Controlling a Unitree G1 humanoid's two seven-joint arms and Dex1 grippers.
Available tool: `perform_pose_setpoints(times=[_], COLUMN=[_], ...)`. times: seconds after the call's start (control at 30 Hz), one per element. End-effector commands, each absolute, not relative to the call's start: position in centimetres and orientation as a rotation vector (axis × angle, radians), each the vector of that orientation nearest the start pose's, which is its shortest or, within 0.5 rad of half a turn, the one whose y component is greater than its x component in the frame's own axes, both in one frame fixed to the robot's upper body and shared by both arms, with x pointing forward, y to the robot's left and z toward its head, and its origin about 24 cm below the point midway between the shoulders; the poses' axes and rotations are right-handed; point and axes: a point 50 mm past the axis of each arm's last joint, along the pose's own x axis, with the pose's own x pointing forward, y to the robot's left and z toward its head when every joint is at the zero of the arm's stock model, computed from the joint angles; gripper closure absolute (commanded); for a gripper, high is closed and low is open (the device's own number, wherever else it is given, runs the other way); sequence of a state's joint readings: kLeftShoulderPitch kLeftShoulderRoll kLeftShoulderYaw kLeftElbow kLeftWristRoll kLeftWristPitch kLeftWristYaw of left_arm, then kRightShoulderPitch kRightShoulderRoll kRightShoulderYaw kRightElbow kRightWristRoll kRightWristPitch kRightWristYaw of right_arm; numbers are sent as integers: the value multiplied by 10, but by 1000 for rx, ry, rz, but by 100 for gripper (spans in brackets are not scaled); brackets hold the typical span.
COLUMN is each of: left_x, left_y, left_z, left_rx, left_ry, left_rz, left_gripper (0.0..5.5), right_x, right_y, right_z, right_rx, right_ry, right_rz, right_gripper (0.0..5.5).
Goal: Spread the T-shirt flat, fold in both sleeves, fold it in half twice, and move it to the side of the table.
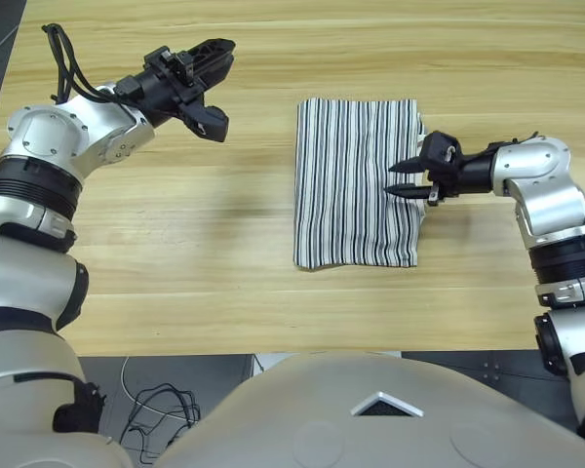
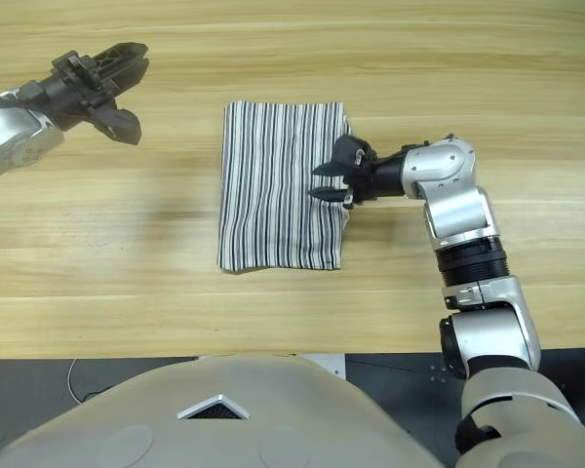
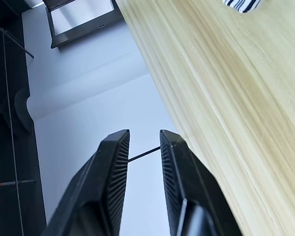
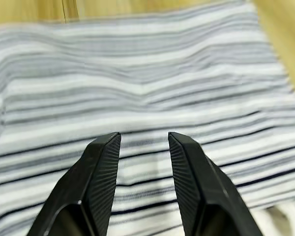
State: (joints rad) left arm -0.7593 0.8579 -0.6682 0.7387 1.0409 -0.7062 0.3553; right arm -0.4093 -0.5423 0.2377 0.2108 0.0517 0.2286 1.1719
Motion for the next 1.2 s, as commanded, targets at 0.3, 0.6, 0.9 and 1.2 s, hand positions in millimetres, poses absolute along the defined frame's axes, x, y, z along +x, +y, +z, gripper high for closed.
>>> perform_pose_setpoints(times=[0.3,0.6,0.9,1.2], left_x=[253,226,210,223], left_y=[222,225,203,190], left_z=[49,22,21,22], left_rx=[1454,1560,1490,1517], left_ry=[-209,-131,-256,-319], left_rz=[-1224,-1492,-1583,-1555], left_gripper=[330,246,246,246], right_x=[264,235,227,229], right_y=[-256,-246,-216,-210], right_z=[64,37,25,16], right_rx=[-1037,-1263,-1338,-1364], right_ry=[450,196,-183,-214], right_rz=[1382,1682,1742,1721], right_gripper=[287,184,184,184])
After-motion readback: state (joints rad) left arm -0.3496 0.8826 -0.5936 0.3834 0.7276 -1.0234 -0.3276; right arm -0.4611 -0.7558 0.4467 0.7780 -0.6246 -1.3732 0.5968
